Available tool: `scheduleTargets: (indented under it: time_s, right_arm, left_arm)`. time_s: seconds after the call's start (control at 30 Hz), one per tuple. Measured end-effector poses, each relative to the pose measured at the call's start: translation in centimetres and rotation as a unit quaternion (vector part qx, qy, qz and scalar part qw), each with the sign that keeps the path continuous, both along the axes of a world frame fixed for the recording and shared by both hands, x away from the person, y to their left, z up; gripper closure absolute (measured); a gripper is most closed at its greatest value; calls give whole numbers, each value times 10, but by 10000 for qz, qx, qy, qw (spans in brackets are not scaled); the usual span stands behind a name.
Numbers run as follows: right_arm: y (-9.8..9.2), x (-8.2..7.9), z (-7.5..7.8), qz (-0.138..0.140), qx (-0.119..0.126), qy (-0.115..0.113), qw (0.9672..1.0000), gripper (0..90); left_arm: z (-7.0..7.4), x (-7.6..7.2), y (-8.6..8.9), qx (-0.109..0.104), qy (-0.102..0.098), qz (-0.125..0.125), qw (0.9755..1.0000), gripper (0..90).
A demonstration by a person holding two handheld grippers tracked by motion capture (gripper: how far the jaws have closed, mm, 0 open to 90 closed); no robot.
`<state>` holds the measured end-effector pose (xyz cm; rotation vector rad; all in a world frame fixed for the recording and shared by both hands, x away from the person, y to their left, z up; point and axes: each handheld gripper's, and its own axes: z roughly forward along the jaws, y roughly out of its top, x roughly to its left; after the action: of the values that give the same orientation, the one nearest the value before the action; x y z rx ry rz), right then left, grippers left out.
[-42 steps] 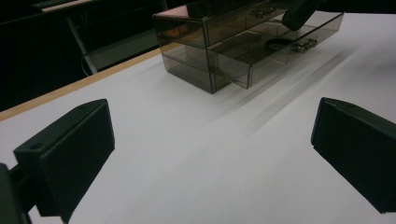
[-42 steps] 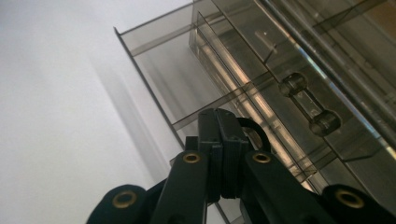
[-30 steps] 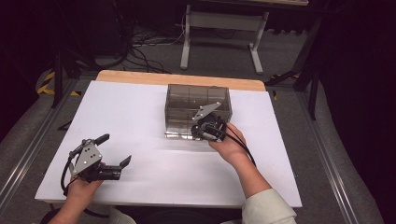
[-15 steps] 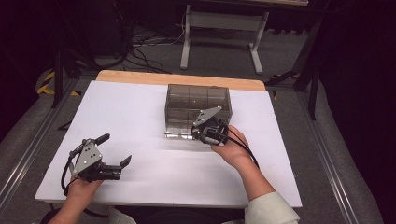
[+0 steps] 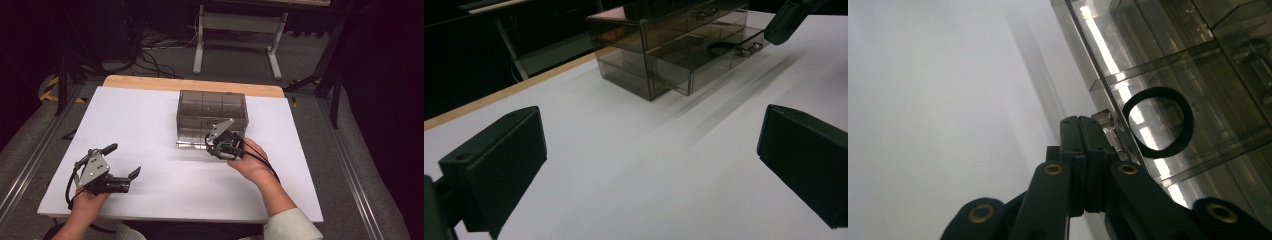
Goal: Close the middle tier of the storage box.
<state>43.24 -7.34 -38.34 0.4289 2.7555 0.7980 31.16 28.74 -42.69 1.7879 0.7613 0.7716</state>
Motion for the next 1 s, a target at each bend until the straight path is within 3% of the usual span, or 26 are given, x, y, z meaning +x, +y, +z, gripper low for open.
scheduleTargets:
  time_s: [1.0]
  right_arm:
    - [-13, 13, -23, -255, -469, 215, 9983, 900]
  left_arm:
    - [0, 0, 0, 4, -1, -7, 10000, 4]
